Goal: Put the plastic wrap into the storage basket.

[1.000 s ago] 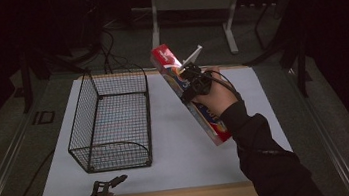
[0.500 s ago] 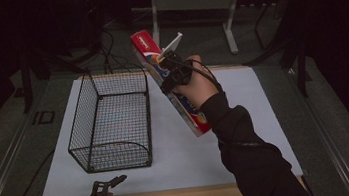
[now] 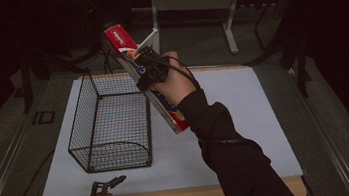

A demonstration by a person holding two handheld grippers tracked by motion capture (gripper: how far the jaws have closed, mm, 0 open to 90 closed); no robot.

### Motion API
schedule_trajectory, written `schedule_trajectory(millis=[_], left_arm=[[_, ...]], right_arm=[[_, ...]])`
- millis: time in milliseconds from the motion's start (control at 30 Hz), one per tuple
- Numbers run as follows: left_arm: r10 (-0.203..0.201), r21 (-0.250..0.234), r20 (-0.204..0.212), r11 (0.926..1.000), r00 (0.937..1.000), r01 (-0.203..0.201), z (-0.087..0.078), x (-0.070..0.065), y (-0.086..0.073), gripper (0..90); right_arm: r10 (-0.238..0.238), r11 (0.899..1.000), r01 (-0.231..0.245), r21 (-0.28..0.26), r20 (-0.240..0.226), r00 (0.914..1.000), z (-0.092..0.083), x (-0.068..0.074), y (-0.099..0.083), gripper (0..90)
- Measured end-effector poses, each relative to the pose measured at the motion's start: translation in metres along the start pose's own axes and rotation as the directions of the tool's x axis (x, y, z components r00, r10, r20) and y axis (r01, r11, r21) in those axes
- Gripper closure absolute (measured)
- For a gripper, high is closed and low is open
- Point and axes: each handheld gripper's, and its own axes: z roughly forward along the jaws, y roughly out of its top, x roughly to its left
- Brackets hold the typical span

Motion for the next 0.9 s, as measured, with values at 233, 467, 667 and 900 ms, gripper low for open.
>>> schedule_trajectory(millis=[233, 467, 667, 900], left_arm=[[-0.001, -0.003, -0.001, 1.0000, 1.0000, 0.001, -0.001, 0.000, 0.000, 0.3], [0.000, -0.004, -0.002, 1.0000, 1.0000, 0.000, -0.002, 0.000, 0.000, 0.3], [0.005, -0.002, -0.001, 1.0000, 1.0000, -0.005, -0.003, -0.001, 0.000, 0.3], [0.006, -0.004, 0.000, 1.0000, 1.0000, -0.006, -0.003, -0.001, 0.000, 0.3]], right_arm=[[-0.033, 0.998, 0.031, -0.060, -0.028, 0.9991, 0.003, 0.020, 0.013, 40.7], [-0.049, 0.994, 0.042, -0.105, -0.063, 0.9968, 0.007, 0.041, 0.024, 40.6], [-0.061, 0.983, 0.048, -0.175, -0.071, 0.9956, 0.008, 0.055, 0.033, 40.7], [-0.049, 0.966, 0.027, -0.257, -0.080, 0.9956, 0.011, 0.070, 0.041, 40.7]])
